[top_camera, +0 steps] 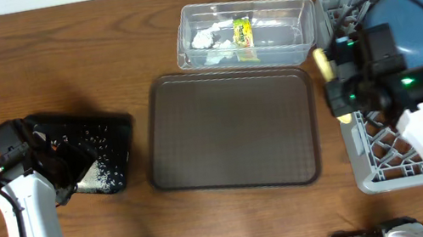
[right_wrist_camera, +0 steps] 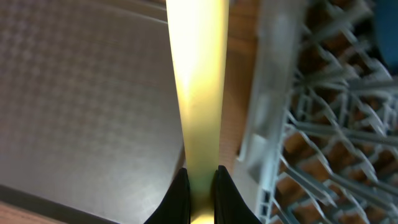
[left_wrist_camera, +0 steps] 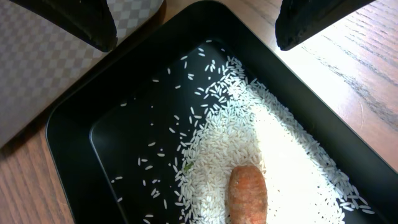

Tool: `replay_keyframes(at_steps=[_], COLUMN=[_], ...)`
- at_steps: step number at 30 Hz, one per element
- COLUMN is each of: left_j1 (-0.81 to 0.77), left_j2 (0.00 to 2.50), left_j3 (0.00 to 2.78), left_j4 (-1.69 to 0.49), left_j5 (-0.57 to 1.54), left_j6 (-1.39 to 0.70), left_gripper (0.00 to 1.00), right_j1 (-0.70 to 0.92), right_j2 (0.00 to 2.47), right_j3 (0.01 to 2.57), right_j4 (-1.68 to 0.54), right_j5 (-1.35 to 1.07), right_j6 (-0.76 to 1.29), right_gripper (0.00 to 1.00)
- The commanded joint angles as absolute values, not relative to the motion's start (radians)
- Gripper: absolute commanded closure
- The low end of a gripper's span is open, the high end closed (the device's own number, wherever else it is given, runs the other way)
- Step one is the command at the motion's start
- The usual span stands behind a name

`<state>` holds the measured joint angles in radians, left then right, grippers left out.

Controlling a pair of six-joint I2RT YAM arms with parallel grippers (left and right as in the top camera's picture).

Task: Sort waste into correct bins and load items into the dishwasher rack
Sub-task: 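Lower the spoon into the dish rack with the right gripper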

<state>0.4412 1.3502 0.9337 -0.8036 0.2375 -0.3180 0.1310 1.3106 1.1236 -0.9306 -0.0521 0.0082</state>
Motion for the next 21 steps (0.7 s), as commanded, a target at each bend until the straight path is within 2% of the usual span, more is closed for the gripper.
replay_keyframes(at_steps=[1, 9, 21], left_j1=[0.441, 0.441, 0.441], left_j2=[1.346, 1.346, 1.346], left_j3=[0.945, 0.945, 0.945], left_j4=[-0.804, -0.804, -0.807], left_j5=[0.243, 0.243, 0.243], left_j6=[-0.323, -0.323, -0.323], left_gripper=[0.16, 0.16, 0.16], right_j1=[0.056, -0.038, -0.046], right_j2=[1.314, 1.351, 1.459], right_j3=[1.13, 1.058, 1.011], right_j4=[-0.945, -0.946, -0.88], right_j5=[-0.048, 0.012, 0.12], right_j6=[0.029, 0.029, 0.025], right_gripper=[0.99, 0.99, 0.99])
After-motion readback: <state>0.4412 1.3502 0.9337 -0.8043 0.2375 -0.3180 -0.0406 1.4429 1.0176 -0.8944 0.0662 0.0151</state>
